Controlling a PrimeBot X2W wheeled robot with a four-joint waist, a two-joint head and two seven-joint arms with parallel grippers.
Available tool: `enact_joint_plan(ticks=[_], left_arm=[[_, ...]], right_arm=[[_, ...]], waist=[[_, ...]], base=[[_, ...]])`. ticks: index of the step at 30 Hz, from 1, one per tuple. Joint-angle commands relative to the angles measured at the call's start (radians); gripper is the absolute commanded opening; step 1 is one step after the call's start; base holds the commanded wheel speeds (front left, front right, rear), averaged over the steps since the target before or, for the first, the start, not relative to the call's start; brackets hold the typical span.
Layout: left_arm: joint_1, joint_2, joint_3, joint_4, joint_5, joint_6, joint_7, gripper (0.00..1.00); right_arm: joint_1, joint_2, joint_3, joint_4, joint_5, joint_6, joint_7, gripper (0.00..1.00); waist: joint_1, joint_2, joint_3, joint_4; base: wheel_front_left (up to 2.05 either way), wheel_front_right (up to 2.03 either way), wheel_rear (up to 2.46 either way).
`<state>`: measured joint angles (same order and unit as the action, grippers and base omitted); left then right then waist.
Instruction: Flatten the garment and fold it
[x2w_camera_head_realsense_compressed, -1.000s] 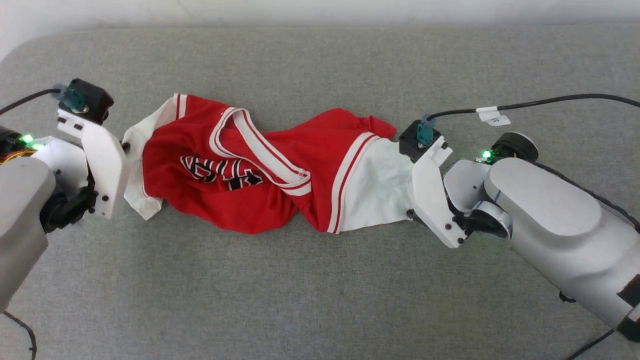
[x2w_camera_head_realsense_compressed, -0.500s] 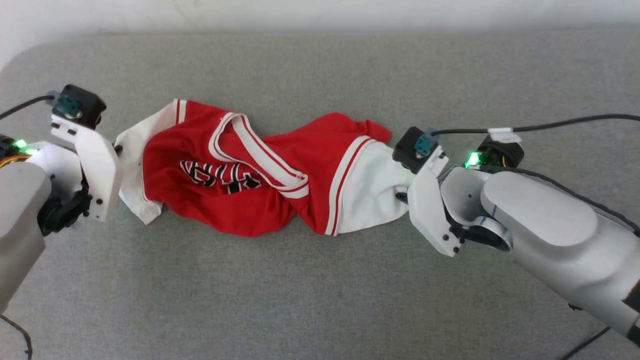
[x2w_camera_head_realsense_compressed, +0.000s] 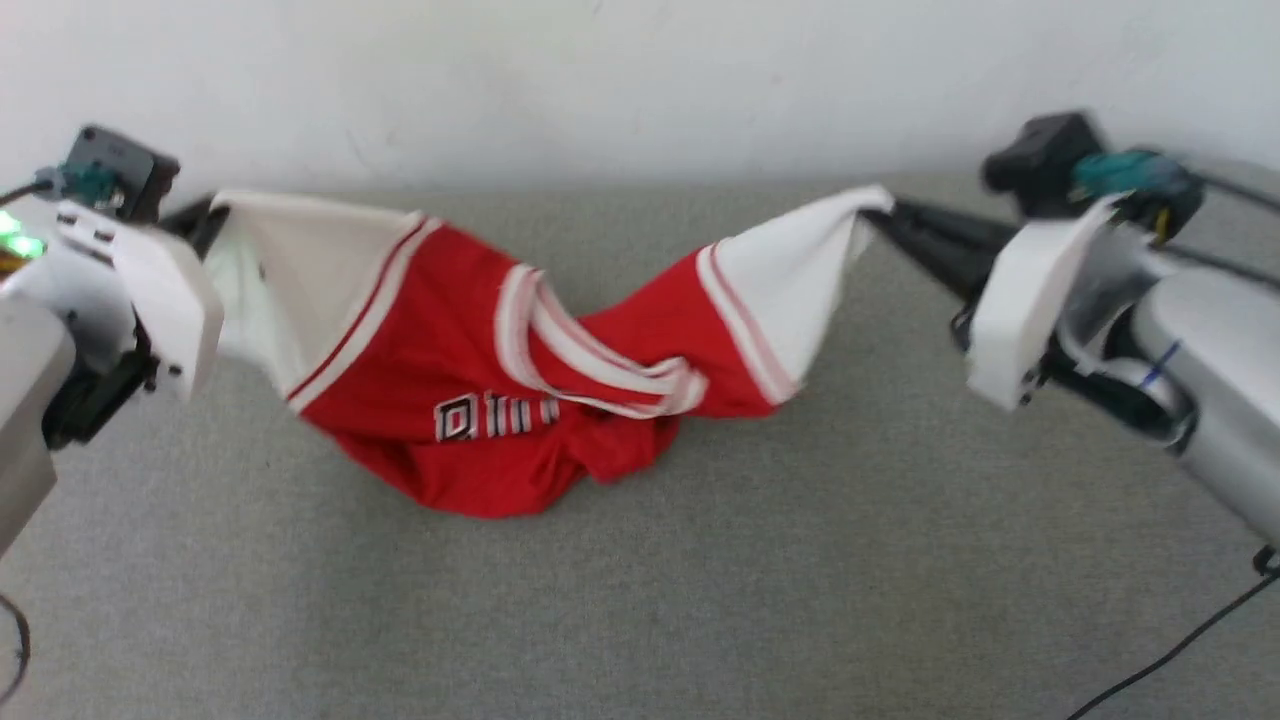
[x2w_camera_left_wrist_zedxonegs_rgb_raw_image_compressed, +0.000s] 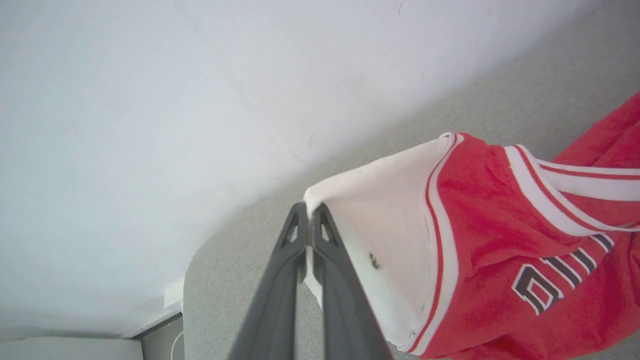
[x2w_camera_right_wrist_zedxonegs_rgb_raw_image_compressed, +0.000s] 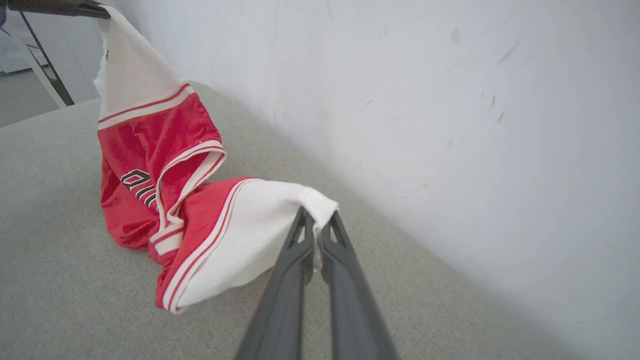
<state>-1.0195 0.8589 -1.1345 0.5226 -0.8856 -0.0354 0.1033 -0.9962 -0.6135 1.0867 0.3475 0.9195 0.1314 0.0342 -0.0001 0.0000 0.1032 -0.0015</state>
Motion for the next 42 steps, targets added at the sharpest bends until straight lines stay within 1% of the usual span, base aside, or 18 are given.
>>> enact_joint_plan(ticks=[1, 5, 8, 12, 16, 18, 22, 26, 30, 35, 39, 42], left_arm=[[-0.029, 0.002, 0.012, -0.024, 0.020, 0.018, -0.021, 0.00], [-0.084, -0.004, 0.037, -0.077, 0.051, 0.049, -0.068, 0.00], [-0.138, -0.019, 0.063, -0.100, 0.077, 0.071, -0.113, 0.00], [-0.218, -0.051, 0.106, -0.106, 0.101, 0.095, -0.181, 0.00], [-0.305, -0.086, 0.143, -0.075, 0.128, 0.114, -0.245, 0.00], [-0.353, -0.105, 0.165, -0.049, 0.136, 0.121, -0.273, 0.00], [-0.455, -0.142, 0.191, 0.000, 0.158, 0.131, -0.297, 0.00], [-0.565, -0.162, 0.220, 0.052, 0.190, 0.146, -0.321, 0.00], [-0.672, -0.170, 0.244, 0.109, 0.224, 0.147, -0.342, 0.00], [-0.766, -0.178, 0.291, 0.162, 0.237, 0.149, -0.359, 0.00], [-0.798, -0.186, 0.321, 0.174, 0.244, 0.151, -0.363, 0.00], [-0.798, -0.186, 0.350, 0.162, 0.251, 0.154, -0.364, 0.00]], right_arm=[[0.013, -0.010, -0.033, -0.011, 0.005, -0.001, -0.022, 0.00], [-0.003, -0.022, -0.135, -0.004, -0.006, -0.001, -0.060, 0.00], [-0.024, -0.014, -0.217, 0.022, -0.019, -0.001, -0.075, 0.00], [-0.078, 0.017, -0.331, 0.086, -0.059, -0.001, -0.090, 0.00], [-0.154, 0.061, -0.413, 0.141, -0.117, -0.001, -0.085, 0.00], [-0.202, 0.088, -0.458, 0.171, -0.149, -0.001, -0.090, 0.00], [-0.318, 0.133, -0.536, 0.246, -0.252, -0.001, -0.104, 0.00], [-0.438, 0.167, -0.608, 0.323, -0.340, -0.001, -0.103, 0.00], [-0.552, 0.176, -0.666, 0.385, -0.422, -0.001, -0.107, 0.00], [-0.658, 0.168, -0.722, 0.454, -0.505, -0.001, -0.119, 0.00], [-0.715, 0.167, -0.763, 0.494, -0.541, -0.001, -0.139, 0.00], [-0.733, 0.176, -0.772, 0.515, -0.560, -0.001, -0.151, 0.00]], waist=[[0.0001, 0.0000, -0.053, -0.025], [0.0001, 0.0000, -0.076, -0.037], [0.0001, 0.0000, -0.079, -0.046], [0.0001, 0.0000, -0.068, -0.060], [0.0001, 0.0000, -0.041, -0.072], [0.0001, 0.0000, -0.017, -0.078], [0.0001, 0.0000, 0.050, -0.081], [0.0001, 0.0000, 0.138, -0.081], [0.0001, 0.0000, 0.235, -0.079], [0.0001, 0.0000, 0.329, -0.073], [0.0001, 0.0000, 0.378, -0.065], [0.0001, 0.0000, 0.399, -0.061]], base=[[0.00, 0.00, 0.00], [0.00, 0.00, 0.00], [0.00, 0.00, 0.00], [0.00, 0.00, 0.00], [0.00, 0.00, 0.00], [0.00, 0.00, 0.00], [0.00, 0.00, 0.00], [0.00, 0.00, 0.00], [0.00, 0.00, 0.00], [0.00, 0.00, 0.00], [0.00, 0.00, 0.00], [0.00, 0.00, 0.00]])
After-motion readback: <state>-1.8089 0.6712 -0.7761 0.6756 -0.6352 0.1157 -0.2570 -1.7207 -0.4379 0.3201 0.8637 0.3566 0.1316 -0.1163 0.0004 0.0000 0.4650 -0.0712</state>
